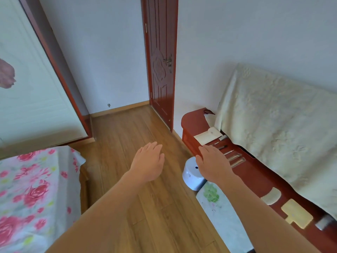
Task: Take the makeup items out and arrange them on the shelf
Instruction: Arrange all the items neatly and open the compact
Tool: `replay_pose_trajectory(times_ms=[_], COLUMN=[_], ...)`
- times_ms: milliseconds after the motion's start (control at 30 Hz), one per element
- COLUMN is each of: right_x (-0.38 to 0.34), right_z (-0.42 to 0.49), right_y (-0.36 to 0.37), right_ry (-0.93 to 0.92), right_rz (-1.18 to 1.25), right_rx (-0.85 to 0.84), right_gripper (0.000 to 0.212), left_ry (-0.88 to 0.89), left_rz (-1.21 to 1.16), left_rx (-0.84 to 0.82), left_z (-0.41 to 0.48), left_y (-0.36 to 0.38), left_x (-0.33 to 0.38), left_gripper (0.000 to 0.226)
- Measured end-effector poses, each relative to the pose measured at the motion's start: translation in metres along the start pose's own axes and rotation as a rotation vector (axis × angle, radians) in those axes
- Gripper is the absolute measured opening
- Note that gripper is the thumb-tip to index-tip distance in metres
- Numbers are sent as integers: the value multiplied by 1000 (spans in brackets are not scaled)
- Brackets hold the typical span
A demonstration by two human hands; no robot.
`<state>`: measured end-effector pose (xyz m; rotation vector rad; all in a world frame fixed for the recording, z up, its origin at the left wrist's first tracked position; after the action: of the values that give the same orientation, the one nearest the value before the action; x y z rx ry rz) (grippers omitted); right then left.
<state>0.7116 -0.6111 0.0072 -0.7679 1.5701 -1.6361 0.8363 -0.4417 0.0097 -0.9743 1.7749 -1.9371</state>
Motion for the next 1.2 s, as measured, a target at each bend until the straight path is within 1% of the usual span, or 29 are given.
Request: replay_pose_trajectory(times_ms=[67, 133, 200, 367, 400, 500, 567, 633, 733, 833, 867, 933, 967, 1067, 1100, 1200], right_x=[-7, -16, -11, 17, 24, 50, 66, 81, 100, 122, 129, 143, 151, 182, 193, 222], right_z=[11, 20, 29, 58, 66, 90, 105, 121, 140, 148, 149, 152, 154, 156, 157, 155], right_y=[-2, 3, 3, 17, 17, 22, 22, 22, 21, 20, 21, 21, 22, 26, 27, 24], right_ry=[14, -56, -39, 46, 60, 106, 137, 165, 161, 188, 202, 228, 248, 333, 364, 477], right_rz=[-32, 36, 84, 124, 128, 127, 128, 140, 117, 118, 114, 107, 107, 102, 97, 89], right_rx=[74, 98, 149, 106, 106, 107, 118, 104, 89, 80, 72, 59, 56, 33, 29, 35], right_gripper=[38, 43, 47, 43, 41, 27, 23, 25, 35, 37, 40, 53, 56, 40, 38, 42], left_ry=[24, 49, 77, 129, 139, 186, 219, 238, 263, 313, 339, 390, 420, 520, 556, 663], left_rz=[17, 25, 33, 45, 46, 58, 73, 72, 48, 57, 63, 64, 67, 75, 76, 78], left_rx=[-9, -21, -29, -53, -55, -63, -56, -45, -35, -72, -87, -104, -110, -129, -127, -124], left_z=[17, 33, 50, 102, 113, 143, 161, 181, 216, 243, 250, 264, 271, 293, 301, 324], left_y=[-3, -4, -4, 5, 7, 10, 10, 8, 10, 21, 25, 33, 37, 52, 57, 69], left_x=[-10, -17, -18, -4, 1, 22, 36, 46, 59, 82, 91, 111, 122, 152, 162, 191], left_gripper=[52, 52, 52, 53, 53, 52, 52, 51, 51, 53, 53, 52, 52, 49, 47, 46])
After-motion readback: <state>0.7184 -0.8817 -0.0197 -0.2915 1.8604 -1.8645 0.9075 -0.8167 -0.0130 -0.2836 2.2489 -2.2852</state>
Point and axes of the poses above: each hand's wrist, its own z-axis towards the middle knuckle, its own y-axis out of the palm, x = y × z, the point moved 10 cm from there along z, towards the middle knuckle, and after that the axes turned 2 degrees about y, right-handed, at the moved point
